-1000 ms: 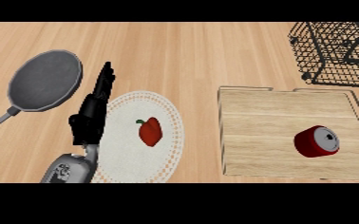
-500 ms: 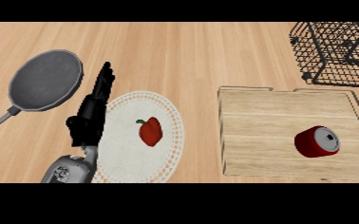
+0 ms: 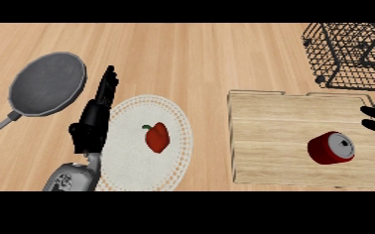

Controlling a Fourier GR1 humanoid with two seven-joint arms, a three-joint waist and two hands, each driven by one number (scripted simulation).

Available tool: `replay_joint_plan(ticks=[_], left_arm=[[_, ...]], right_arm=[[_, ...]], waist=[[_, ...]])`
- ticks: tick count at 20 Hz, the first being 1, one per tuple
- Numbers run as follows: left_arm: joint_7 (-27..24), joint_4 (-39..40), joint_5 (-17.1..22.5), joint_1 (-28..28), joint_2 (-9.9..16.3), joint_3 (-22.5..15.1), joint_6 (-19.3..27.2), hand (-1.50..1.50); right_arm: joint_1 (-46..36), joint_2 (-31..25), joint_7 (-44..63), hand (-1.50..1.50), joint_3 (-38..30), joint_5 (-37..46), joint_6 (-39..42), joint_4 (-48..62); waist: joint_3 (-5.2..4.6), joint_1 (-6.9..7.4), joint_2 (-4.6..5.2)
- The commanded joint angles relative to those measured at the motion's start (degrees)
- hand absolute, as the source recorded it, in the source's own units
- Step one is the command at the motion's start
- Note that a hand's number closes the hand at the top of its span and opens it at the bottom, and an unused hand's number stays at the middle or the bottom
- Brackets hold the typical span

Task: Pick the can from the tray and place it in the tiered basket

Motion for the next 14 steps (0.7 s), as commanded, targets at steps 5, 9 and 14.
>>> replay_joint_plan(ticks=[5, 9, 14], left_arm=[[1.87, 1.55, -1.25, -3.34, -2.47, 1.35, -0.17, 0.0], [0.76, -0.64, -3.4, 0.81, -4.3, -1.43, 0.6, 0.0], [-0.88, -0.96, -0.78, 1.98, -0.72, 2.98, -3.44, 0.0]], right_arm=[[0.87, 1.56, -11.64, -1.5, 3.67, 11.18, -9.49, 9.22], [1.42, 0.74, -15.48, -1.5, 2.59, 12.35, -11.56, 15.34], [3.18, 3.13, -14.57, -1.5, 7.56, 15.7, -13.46, 15.73]], waist=[[-0.12, -0.16, -0.01], [-0.13, -0.19, -0.08], [-0.14, -0.17, -0.1]])
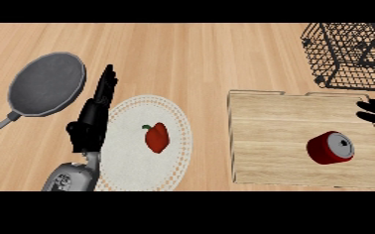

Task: Pick the can from the tray and place it in the tiered basket

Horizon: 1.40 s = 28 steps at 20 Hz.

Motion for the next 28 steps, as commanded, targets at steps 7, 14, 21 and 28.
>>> replay_joint_plan(ticks=[7, 14, 21, 28], left_arm=[[-0.95, 1.14, -2.03, 0.24, -1.67, 0.26, -0.6, 0.0], [-0.29, -0.61, -3.32, 2.15, -3.28, 0.18, 0.04, 0.0], [2.12, 0.62, -3.03, -1.72, -2.55, 2.49, -2.01, 0.0], [-1.72, 4.88, -2.59, -3.29, -3.74, 4.91, -2.57, 0.0]], right_arm=[[-5.03, 2.72, -6.62, -1.5, 6.23, 3.16, -0.59, 8.12], [-6.85, 2.43, -4.18, -1.5, 6.12, 2.17, 4.12, 5.97], [-0.87, 3.86, -6.88, -1.5, 7.9, 5.54, -1.43, 7.97], [-6.25, 9.5, -2.23, -1.5, 14.0, 10.73, -1.66, 11.01]], waist=[[-0.01, 0.19, 0.03], [-0.03, 0.14, -0.05], [-0.01, -0.37, -0.05], [-0.02, -0.09, 0.05]])
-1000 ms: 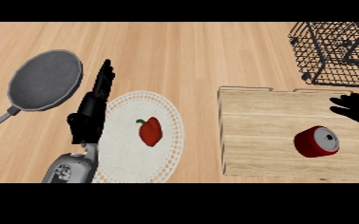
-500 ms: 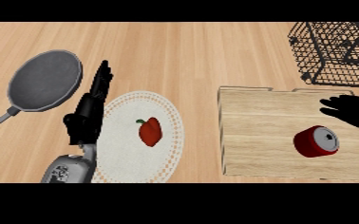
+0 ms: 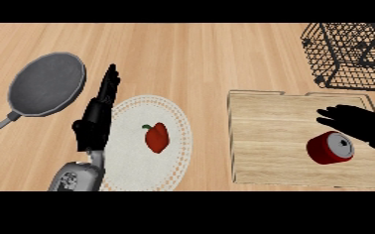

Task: Pick the can from the tray and place it in the tiered basket

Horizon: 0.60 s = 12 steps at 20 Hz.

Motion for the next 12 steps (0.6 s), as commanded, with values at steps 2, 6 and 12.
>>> replay_joint_plan(ticks=[2, 6, 12], left_arm=[[3.57, -2.89, -0.36, -0.39, -0.84, -0.26, -1.03, 0.0], [6.35, 0.55, -1.29, -7.0, -0.96, 1.69, -0.01, 0.0], [-0.66, 2.95, -1.41, -2.11, -1.02, 2.52, -1.83, 0.0]], right_arm=[[0.36, 1.75, -0.96, -1.5, -1.37, 1.08, 4.11, -2.69], [-5.56, 5.0, -2.47, -1.5, 3.5, 4.73, -0.17, 7.67], [-0.67, 6.22, -2.71, -1.5, 0.9, 5.15, 1.21, 2.6]], waist=[[0.01, -0.18, -0.06], [0.04, 0.24, 0.12], [0.01, -0.22, 0.01]])
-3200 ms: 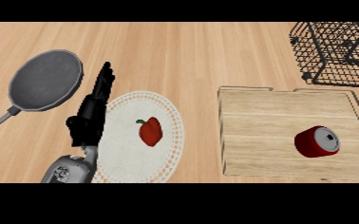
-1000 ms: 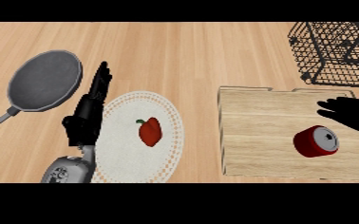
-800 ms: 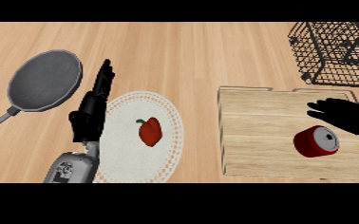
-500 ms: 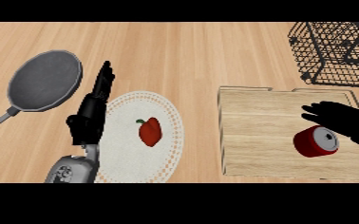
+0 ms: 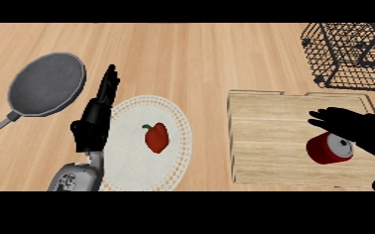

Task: Pick the can from the tray and place it in the tiered basket

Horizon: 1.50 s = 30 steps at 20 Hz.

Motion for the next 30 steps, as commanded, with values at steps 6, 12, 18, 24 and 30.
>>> replay_joint_plan(ticks=[6, 12, 18, 24, 30], left_arm=[[-1.97, 1.13, -0.28, 0.15, 0.31, 1.65, -1.87, 0.0], [0.66, -0.48, -1.67, -0.41, -1.68, 0.76, -0.49, 0.0], [1.78, -1.23, -1.23, -0.49, -0.75, 1.72, -1.73, 0.0], [0.58, -0.71, -1.47, -0.01, -0.98, 1.15, -1.58, 0.0], [-0.2, 0.28, -0.67, -0.28, -1.58, 0.46, -2.59, 0.0]], right_arm=[[-1.84, 4.04, -1.34, -1.5, 0.62, 1.86, 2.79, 2.1], [-1.75, 6.46, -5.36, -1.5, 0.22, 3.77, -4.34, 10.83], [-1.62, 8.64, -4.14, 1.5, 0.15, 5.75, -9.52, 2.71], [-2.58, 12.42, 5.52, 1.5, -2.14, 12.58, -14.9, 11.71], [-7.74, 18.81, 32.61, 1.5, -5.44, 21.88, -10.84, 19.14]], waist=[[-0.01, -0.05, 0.01], [0.02, 0.1, 0.04], [0.0, -0.09, -0.04], [-0.01, 0.26, 0.13], [-0.07, 1.85, 0.78]])
